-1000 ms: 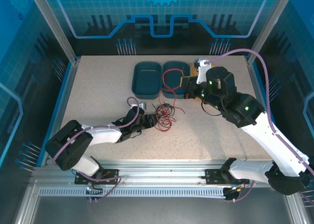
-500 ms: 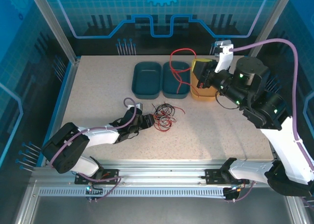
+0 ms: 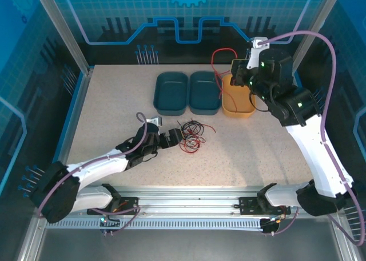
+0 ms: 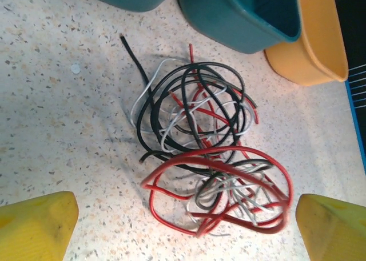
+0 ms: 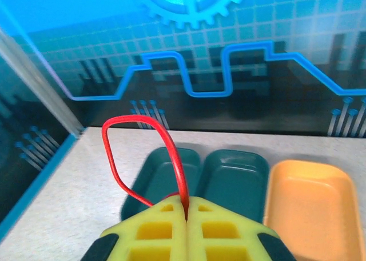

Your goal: Untangle the cables

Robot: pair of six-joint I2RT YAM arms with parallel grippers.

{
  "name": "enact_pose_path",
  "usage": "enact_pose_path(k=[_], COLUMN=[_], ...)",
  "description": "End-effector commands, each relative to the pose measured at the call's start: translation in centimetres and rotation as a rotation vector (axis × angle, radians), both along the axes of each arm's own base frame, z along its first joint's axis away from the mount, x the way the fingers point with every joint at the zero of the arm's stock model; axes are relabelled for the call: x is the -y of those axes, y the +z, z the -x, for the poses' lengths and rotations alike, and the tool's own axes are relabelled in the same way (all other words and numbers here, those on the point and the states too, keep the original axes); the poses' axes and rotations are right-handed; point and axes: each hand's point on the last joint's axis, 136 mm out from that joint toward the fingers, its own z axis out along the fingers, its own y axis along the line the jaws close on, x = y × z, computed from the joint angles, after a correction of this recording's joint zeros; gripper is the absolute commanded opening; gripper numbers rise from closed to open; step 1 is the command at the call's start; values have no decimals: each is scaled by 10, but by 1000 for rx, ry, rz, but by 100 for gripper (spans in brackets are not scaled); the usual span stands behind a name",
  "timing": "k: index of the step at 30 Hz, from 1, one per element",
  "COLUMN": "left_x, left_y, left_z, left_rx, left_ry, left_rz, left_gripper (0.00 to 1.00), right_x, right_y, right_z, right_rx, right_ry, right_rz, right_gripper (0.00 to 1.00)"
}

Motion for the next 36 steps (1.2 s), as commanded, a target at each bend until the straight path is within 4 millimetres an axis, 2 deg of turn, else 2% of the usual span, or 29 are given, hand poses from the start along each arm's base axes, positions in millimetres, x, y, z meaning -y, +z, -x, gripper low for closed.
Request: enact_pose_path(k=[1,8,16,21,27,36], left_x=[-5,-18,-28,-35,-47,-57], left_y=[25,49,56,57,58,62], left_z=[4,10,16,20,25,30], left_rx=[27,97,124,140,157,174], left_ry=[-17,-1,7,16,39,60], left_rz=[-13,-23,-52,-75,-101,-118], left_gripper=[99,99,99,99,99,99], right_x=[26,65,87,87,73,83], right_y=[6,-19,-75,-106,-124,-161], right_z=[-17,-63,-107,-128,-148,-165], right_rx=[10,-24,-134,-183,-208,-279], right_ry=[-82,-226,-284,-282,-243,-297], right_rz=[22,66,79,52,15,51], right_gripper=[0,0,0,0,0,0])
